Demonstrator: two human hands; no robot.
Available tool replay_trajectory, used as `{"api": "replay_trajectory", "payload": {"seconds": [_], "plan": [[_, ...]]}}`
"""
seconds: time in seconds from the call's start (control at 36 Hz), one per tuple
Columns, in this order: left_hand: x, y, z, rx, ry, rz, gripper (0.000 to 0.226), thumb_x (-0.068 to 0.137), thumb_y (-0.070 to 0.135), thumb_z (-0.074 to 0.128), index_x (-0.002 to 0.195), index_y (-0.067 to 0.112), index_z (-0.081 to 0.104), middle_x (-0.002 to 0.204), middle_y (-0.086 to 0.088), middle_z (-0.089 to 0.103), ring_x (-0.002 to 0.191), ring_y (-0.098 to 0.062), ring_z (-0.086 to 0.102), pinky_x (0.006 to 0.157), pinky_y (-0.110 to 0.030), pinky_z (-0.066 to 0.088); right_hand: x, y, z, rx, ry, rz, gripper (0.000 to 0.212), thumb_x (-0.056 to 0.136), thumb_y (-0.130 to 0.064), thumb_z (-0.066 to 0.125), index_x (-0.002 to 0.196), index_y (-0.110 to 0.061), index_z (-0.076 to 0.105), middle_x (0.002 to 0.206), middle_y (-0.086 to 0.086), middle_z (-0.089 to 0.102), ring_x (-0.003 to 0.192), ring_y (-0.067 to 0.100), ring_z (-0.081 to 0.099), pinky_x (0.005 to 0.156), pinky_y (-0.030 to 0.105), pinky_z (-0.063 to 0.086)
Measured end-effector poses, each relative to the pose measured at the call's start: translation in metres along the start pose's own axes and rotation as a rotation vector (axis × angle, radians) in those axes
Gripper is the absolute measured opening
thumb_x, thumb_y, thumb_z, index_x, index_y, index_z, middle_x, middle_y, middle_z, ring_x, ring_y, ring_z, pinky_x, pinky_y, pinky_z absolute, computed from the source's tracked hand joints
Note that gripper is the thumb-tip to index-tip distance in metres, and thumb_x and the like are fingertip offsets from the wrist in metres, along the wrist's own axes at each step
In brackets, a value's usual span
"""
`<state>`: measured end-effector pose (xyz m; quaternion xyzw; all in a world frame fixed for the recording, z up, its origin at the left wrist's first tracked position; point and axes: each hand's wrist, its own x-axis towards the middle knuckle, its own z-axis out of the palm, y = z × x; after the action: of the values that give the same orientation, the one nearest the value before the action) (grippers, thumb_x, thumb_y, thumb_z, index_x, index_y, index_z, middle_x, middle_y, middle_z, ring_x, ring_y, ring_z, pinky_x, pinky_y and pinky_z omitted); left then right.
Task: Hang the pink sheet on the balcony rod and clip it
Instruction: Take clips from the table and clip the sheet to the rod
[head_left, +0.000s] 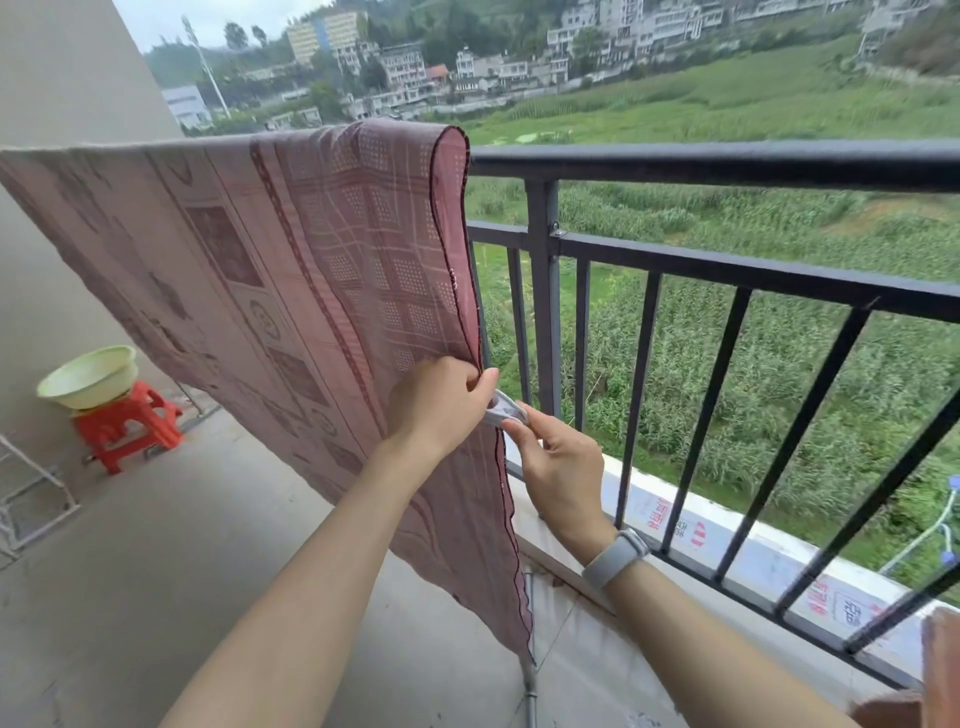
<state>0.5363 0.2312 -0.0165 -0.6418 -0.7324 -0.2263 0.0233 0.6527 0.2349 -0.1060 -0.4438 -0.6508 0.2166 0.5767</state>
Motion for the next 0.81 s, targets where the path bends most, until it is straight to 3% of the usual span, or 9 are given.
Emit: {"api": "replay_trajectory", "payload": {"seconds": [0.08, 0.14, 0.22, 0.31, 0.39, 0.44, 0.53, 0.69, 0.81], "plan": [[-0.009, -0.002, 0.002, 0.012, 0.109, 0.037, 0.045, 0.09, 0.041, 0.047, 0.057, 0.014, 0.06, 0.051, -0.002, 0.054, 0.058, -0.026, 0.054, 0.049, -0.028, 0.035, 0.0, 0.002, 0.007, -0.047, -0.034, -0.007, 0.029, 0.081, -0.043, 0.057, 0.095, -0.02, 0.068, 0.075, -0.004, 0.066, 0.065, 0.013, 0.059, 0.056, 0.029, 0.046], [-0.019, -0.004, 0.003, -0.077, 0.193, 0.083, 0.034, 0.089, 0.04, 0.051, 0.069, 0.019, 0.069, 0.057, 0.003, 0.063, 0.057, -0.017, 0.057, 0.048, -0.024, 0.038, -0.006, 0.01, 0.008, 0.021, -0.119, 0.041, 0.038, 0.082, -0.047, 0.055, 0.11, -0.021, 0.061, 0.088, -0.011, 0.06, 0.077, 0.007, 0.057, 0.065, 0.023, 0.046], [-0.044, -0.01, 0.013, -0.233, 0.28, 0.091, 0.019, 0.089, 0.035, 0.054, 0.085, 0.023, 0.069, 0.065, 0.008, 0.064, 0.058, -0.01, 0.055, 0.048, -0.017, 0.037, -0.017, 0.022, 0.003, 0.119, -0.245, 0.127, 0.058, 0.084, -0.034, 0.062, 0.136, -0.022, 0.037, 0.104, -0.017, 0.05, 0.097, 0.0, 0.049, 0.081, 0.01, 0.038], [-0.073, -0.024, 0.043, -0.297, 0.271, 0.035, 0.021, 0.088, 0.032, 0.051, 0.098, 0.022, 0.066, 0.079, 0.007, 0.064, 0.066, -0.01, 0.057, 0.058, -0.024, 0.046, -0.034, 0.033, -0.01, 0.096, -0.267, 0.168, 0.065, 0.086, -0.034, 0.058, 0.141, -0.018, 0.027, 0.117, -0.009, 0.047, 0.107, 0.002, 0.046, 0.09, 0.009, 0.035], [-0.102, -0.039, 0.085, -0.317, 0.108, -0.037, 0.025, 0.089, 0.026, 0.054, 0.111, 0.018, 0.061, 0.101, 0.002, 0.063, 0.09, -0.016, 0.059, 0.074, -0.027, 0.045, -0.057, 0.047, -0.027, -0.037, -0.248, 0.194, 0.047, 0.09, -0.026, 0.054, 0.134, -0.014, 0.039, 0.117, -0.002, 0.05, 0.105, 0.008, 0.047, 0.088, 0.003, 0.032], [-0.121, -0.043, 0.113, -0.312, -0.031, -0.041, 0.03, 0.089, 0.025, 0.054, 0.117, 0.016, 0.057, 0.114, -0.001, 0.059, 0.105, -0.019, 0.055, 0.085, -0.03, 0.044, -0.08, 0.06, -0.041, -0.14, -0.238, 0.237, 0.037, 0.091, -0.019, 0.052, 0.127, -0.011, 0.046, 0.116, 0.005, 0.054, 0.106, 0.016, 0.049, 0.091, 0.01, 0.033], [-0.147, -0.036, 0.149, -0.342, -0.21, 0.012, 0.033, 0.088, 0.022, 0.054, 0.12, 0.013, 0.056, 0.119, -0.001, 0.056, 0.111, -0.02, 0.051, 0.092, -0.031, 0.041, -0.126, 0.084, -0.069, -0.313, -0.224, 0.302, 0.034, 0.091, -0.018, 0.05, 0.124, -0.01, 0.05, 0.123, 0.004, 0.055, 0.115, 0.015, 0.047, 0.099, 0.02, 0.03], [-0.202, 0.016, 0.213, -0.298, -0.521, 0.369, 0.045, 0.08, 0.032, 0.043, 0.115, 0.01, 0.06, 0.115, -0.008, 0.06, 0.107, -0.028, 0.057, 0.089, -0.041, 0.046, -0.247, 0.113, -0.145, -0.583, -0.086, 0.614, 0.045, 0.083, -0.027, 0.035, 0.112, -0.003, 0.059, 0.11, 0.013, 0.062, 0.105, 0.021, 0.051, 0.096, 0.027, 0.034], [-0.253, 0.065, 0.25, -0.207, -0.808, 0.663, 0.045, 0.088, 0.032, 0.047, 0.129, 0.013, 0.046, 0.132, -0.009, 0.047, 0.119, -0.031, 0.044, 0.1, -0.04, 0.035, -0.323, 0.102, -0.194, -0.755, 0.118, 0.838, 0.035, 0.083, -0.019, 0.04, 0.109, -0.007, 0.061, 0.108, 0.01, 0.062, 0.103, 0.029, 0.055, 0.09, 0.039, 0.043]]}}
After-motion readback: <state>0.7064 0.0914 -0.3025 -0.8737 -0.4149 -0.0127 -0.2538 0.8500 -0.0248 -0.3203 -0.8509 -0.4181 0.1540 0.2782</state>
